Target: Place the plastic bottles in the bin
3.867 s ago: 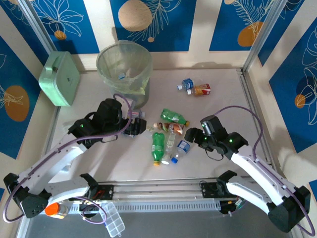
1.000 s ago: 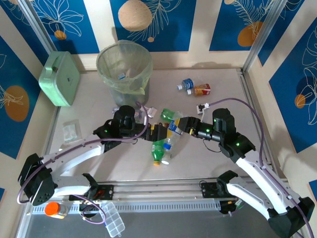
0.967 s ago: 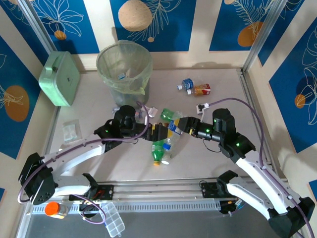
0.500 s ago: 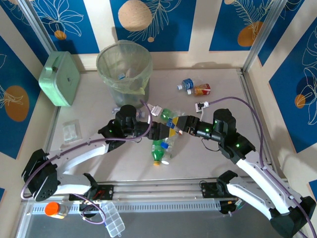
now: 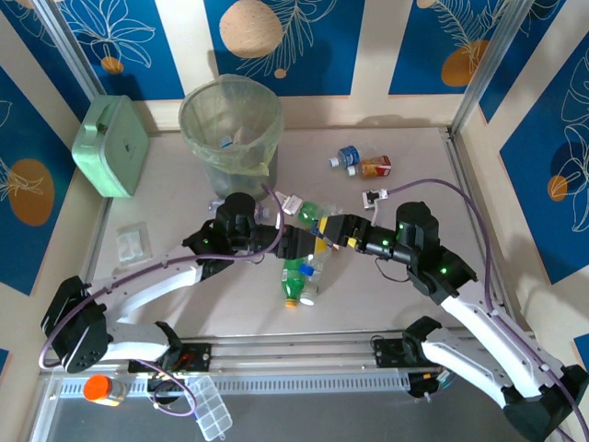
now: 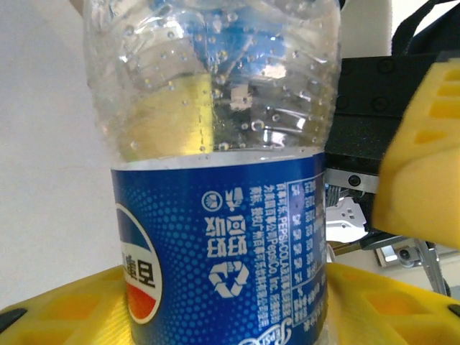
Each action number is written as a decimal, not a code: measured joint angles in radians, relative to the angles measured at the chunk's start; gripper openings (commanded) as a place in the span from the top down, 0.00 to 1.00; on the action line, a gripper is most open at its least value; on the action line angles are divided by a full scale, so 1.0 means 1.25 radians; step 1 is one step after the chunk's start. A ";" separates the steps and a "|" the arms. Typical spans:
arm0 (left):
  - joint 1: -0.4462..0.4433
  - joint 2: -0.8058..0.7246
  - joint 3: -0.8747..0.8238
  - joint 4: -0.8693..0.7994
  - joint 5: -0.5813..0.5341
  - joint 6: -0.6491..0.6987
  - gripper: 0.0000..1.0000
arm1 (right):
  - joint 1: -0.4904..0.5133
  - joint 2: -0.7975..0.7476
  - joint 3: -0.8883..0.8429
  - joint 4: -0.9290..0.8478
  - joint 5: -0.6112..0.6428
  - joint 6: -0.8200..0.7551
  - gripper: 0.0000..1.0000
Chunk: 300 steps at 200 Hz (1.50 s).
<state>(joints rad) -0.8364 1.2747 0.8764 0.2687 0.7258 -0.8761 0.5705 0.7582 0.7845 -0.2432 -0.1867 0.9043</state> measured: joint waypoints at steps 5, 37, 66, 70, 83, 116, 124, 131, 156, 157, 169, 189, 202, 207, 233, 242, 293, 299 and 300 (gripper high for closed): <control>0.000 -0.002 0.000 -0.004 -0.003 0.006 0.45 | 0.000 -0.003 0.005 -0.007 0.006 -0.004 0.03; 0.009 -0.032 0.002 -0.065 -0.048 0.046 0.51 | 0.000 -0.037 0.042 -0.055 0.049 -0.032 0.05; 0.044 -0.070 0.033 -0.170 -0.120 0.095 0.56 | -0.003 -0.061 0.080 -0.117 0.104 -0.055 0.06; 0.053 -0.075 0.044 -0.188 -0.133 0.104 0.56 | -0.003 -0.062 0.084 -0.125 0.111 -0.058 0.06; 0.084 -0.081 0.089 -0.251 -0.172 0.132 0.54 | -0.006 -0.066 0.090 -0.145 0.125 -0.067 0.06; 0.184 -0.054 0.290 -0.425 -0.280 0.199 0.55 | -0.009 -0.064 0.090 -0.190 0.147 -0.080 0.06; 0.204 -0.031 0.355 -0.465 -0.311 0.215 0.55 | -0.010 -0.064 0.090 -0.196 0.150 -0.083 0.06; 0.220 0.000 0.425 -0.507 -0.344 0.233 0.55 | -0.010 -0.064 0.090 -0.199 0.151 -0.085 0.07; 0.256 0.105 0.624 -0.612 -0.445 0.276 0.55 | -0.012 -0.065 0.090 -0.208 0.158 -0.096 0.07; 0.258 0.113 0.636 -0.618 -0.451 0.279 0.55 | -0.012 -0.065 0.090 -0.209 0.158 -0.097 0.06; 0.274 0.167 0.724 -0.674 -0.489 0.289 0.55 | -0.012 -0.065 0.090 -0.217 0.162 -0.103 0.07; 0.302 0.272 0.878 -0.760 -0.557 0.290 0.55 | -0.012 -0.067 0.090 -0.220 0.163 -0.112 0.07; 0.322 0.338 0.971 -0.812 -0.595 0.289 0.55 | -0.012 -0.070 0.090 -0.221 0.165 -0.118 0.07; 0.329 0.361 1.001 -0.830 -0.609 0.287 0.55 | -0.012 -0.070 0.090 -0.222 0.168 -0.121 0.07; 0.360 0.482 1.154 -0.926 -0.675 0.270 0.53 | -0.015 -0.076 0.090 -0.233 0.174 -0.133 0.07; 0.368 0.514 1.189 -0.954 -0.694 0.259 0.53 | -0.016 -0.079 0.090 -0.236 0.176 -0.138 0.07; 0.419 0.632 1.248 -1.031 -0.751 0.204 0.53 | -0.023 -0.085 0.087 -0.240 0.186 -0.153 0.07; 0.422 0.644 1.256 -1.035 -0.758 0.201 0.53 | -0.024 -0.085 0.087 -0.240 0.186 -0.153 0.07; 0.422 0.645 1.257 -1.036 -0.759 0.202 0.53 | -0.024 -0.085 0.087 -0.240 0.186 -0.154 0.07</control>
<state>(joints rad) -0.3084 2.0811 2.4481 -1.0260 -0.2234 -0.6239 0.5407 0.6518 0.8932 -0.5438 0.0463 0.7124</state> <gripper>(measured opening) 0.536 0.931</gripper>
